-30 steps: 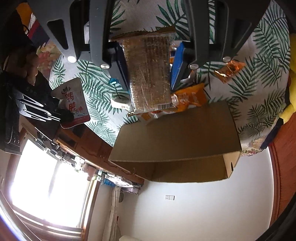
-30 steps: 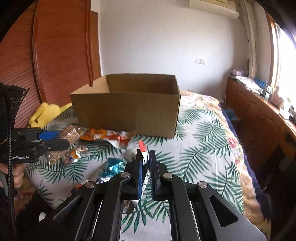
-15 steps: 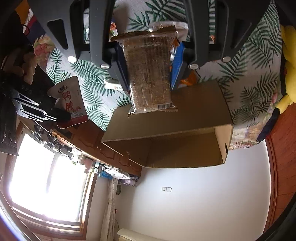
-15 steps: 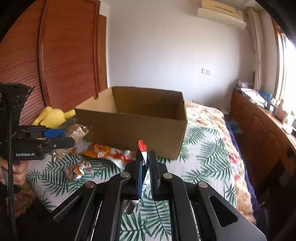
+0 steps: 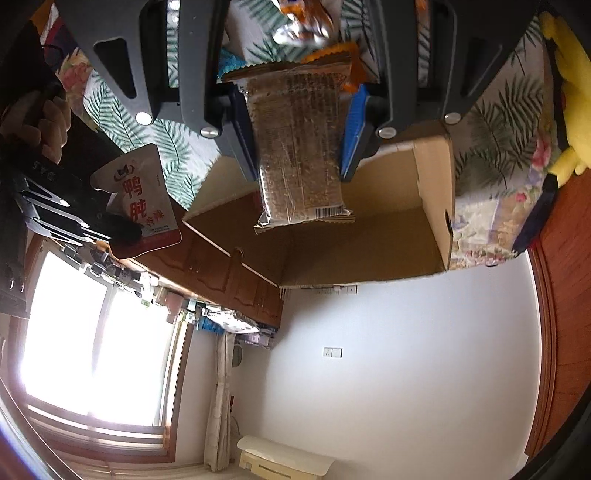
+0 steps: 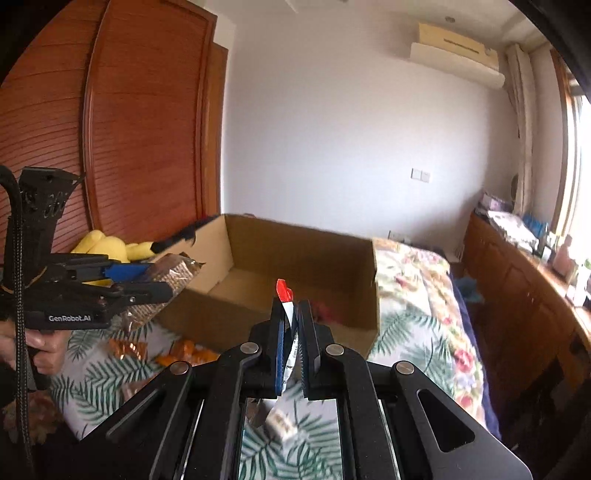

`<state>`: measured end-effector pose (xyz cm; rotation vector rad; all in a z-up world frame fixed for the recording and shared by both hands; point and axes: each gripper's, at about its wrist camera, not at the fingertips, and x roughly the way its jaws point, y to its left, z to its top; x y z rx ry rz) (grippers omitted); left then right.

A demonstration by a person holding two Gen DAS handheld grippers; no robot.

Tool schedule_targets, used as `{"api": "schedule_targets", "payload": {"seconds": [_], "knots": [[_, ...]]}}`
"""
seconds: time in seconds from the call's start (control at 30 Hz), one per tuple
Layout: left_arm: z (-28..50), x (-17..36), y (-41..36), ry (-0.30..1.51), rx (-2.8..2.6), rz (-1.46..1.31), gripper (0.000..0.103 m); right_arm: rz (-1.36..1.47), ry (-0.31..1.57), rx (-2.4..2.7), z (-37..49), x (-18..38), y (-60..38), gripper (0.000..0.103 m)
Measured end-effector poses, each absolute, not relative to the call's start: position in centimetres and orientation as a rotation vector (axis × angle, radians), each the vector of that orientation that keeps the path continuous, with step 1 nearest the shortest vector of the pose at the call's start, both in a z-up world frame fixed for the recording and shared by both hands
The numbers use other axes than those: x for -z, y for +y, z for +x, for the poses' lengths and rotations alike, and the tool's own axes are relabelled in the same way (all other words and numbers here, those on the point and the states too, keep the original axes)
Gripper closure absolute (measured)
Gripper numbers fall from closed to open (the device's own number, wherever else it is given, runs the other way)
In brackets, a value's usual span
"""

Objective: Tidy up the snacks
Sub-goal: 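Carry the cracker packet into the box and open the left gripper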

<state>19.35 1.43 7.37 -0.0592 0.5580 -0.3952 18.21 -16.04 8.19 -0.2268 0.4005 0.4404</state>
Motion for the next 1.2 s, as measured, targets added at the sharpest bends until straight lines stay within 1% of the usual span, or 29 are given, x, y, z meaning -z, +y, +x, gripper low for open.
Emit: {"api": "schedule_targets", "payload": {"seconds": [0.43,0.9,1.2], "knots": [[24.6,-8.2,3.5,0.538,0.351,-0.081,0.061,-0.281,0.342,-0.47,23.0,-9.8,-12.8,0.099],[28.4,-6.1,2.7,0.585,0.315,-0.076,0.06,-0.254,0.387,-0.45,27.6,-8.0,-12.6,0.099],[28.9,-5.0,2.3,0.613,0.283,-0.058,0.06,-0.24,0.462,-0.412,29.9,-5.3,-13.3,0.099]]}}
